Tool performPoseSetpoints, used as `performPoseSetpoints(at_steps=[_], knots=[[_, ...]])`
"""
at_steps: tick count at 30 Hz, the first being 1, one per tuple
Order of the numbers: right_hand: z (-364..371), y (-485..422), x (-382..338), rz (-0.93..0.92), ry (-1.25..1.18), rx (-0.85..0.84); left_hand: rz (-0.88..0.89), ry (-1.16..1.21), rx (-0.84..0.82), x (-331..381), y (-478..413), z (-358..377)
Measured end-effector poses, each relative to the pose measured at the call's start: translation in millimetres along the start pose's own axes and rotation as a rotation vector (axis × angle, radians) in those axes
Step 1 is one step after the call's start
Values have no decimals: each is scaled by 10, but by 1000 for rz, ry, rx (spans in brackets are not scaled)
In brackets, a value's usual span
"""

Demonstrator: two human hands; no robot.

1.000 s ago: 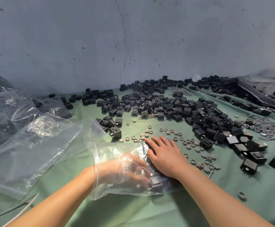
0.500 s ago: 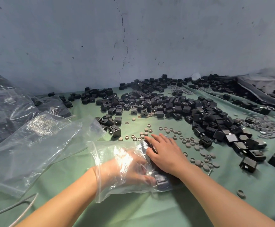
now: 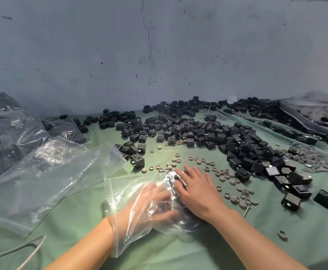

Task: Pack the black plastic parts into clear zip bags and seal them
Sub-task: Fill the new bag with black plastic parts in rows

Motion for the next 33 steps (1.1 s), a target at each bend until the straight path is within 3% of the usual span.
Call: performPoseSetpoints(at_steps=[4,9,11,13,17,20,22,25,27,30,33], knots=[[62,-2,44,0,133,-76,-399,-44,-146,-301,380,-192],[54,1,38,-23,182,-114,-247,-38,-140,-483,603,-607],[46,-10,38,-28,198,-125,-284,19,-64,-529,643,-678],[49,-17,30,-25,211,-134,-339,224,11,-573,629,-687],[38,-28,11,-7,211,-159,-783,628,303,-700,620,-755],[-25,-25,-29,10,145,-186,-878,602,558,-775,667,-841],[-104,-38,-88,18,82,-187,-857,510,598,-802,611,-948],[-254,-180,-240,25,65,-172,-832,435,443,-817,371,-1043],[-322,-338,-382,8,115,-150,-811,328,167,-809,205,-1005],[-313,-624,-612,-43,139,-123,-826,-90,-288,-866,63,-894],[-176,-922,-793,-65,93,-138,-876,-276,-377,-1000,5,-855]])
Point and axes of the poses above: each hand's wrist, its own y-axis away from the middle knuckle, its own z-axis out of the palm, x = y × z, the point moved 1 cm from there along -y, towards the middle knuckle, and after that the axes turned 2 degrees about -x, right-handed, at the moved point
